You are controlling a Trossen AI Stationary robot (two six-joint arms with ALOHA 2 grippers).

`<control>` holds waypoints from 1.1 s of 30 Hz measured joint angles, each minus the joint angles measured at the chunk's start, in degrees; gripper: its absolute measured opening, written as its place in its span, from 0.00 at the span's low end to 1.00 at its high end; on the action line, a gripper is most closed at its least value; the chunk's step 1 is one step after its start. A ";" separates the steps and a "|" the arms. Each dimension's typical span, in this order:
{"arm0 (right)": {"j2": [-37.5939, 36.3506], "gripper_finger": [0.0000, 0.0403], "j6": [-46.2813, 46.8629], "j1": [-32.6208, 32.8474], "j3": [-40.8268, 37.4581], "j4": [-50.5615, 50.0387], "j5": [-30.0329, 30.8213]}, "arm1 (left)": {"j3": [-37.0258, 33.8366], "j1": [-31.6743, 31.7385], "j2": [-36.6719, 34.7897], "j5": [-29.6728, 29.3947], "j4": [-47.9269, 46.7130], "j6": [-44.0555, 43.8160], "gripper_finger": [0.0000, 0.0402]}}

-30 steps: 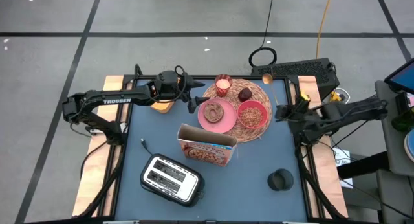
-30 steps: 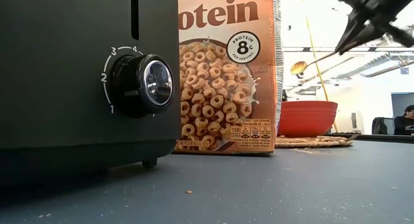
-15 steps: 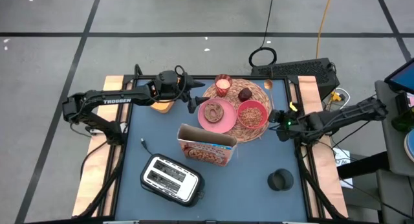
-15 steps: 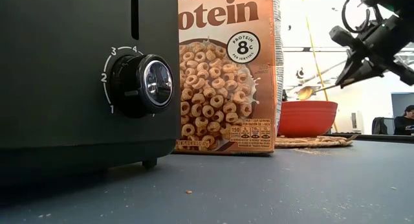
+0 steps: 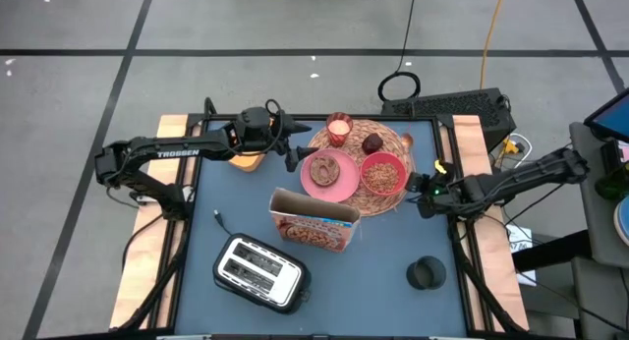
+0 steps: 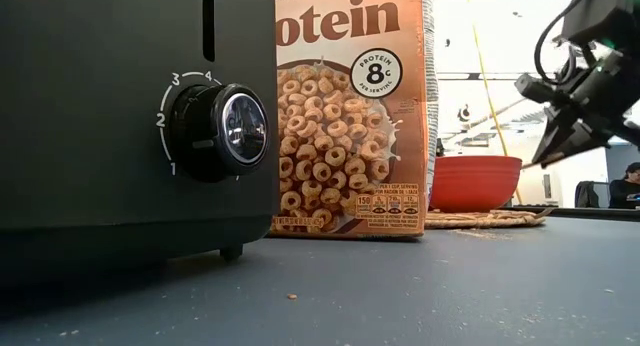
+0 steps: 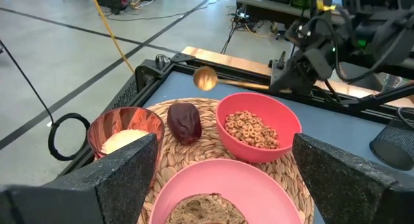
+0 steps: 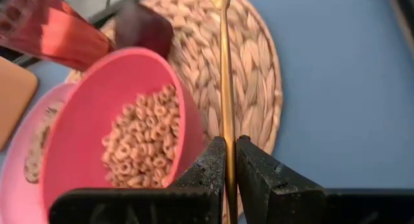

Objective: Arrange a breakfast setting
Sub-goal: Put the spoon to the right of the tablemat

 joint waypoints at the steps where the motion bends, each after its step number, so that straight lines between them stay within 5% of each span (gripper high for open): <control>1: 0.39 0.05 0.19 -0.02 -0.82 1.52 -0.53 | 0.00 0.00 0.00 0.00 0.00 0.01 0.90; 21: 3.08 0.06 2.66 -0.01 -14.66 27.48 -9.51 | 0.00 0.00 0.00 0.00 0.00 0.03 0.90; 33: 3.07 0.06 2.23 -0.04 -15.12 28.05 -10.38 | 0.00 0.01 0.00 0.00 0.00 0.05 0.90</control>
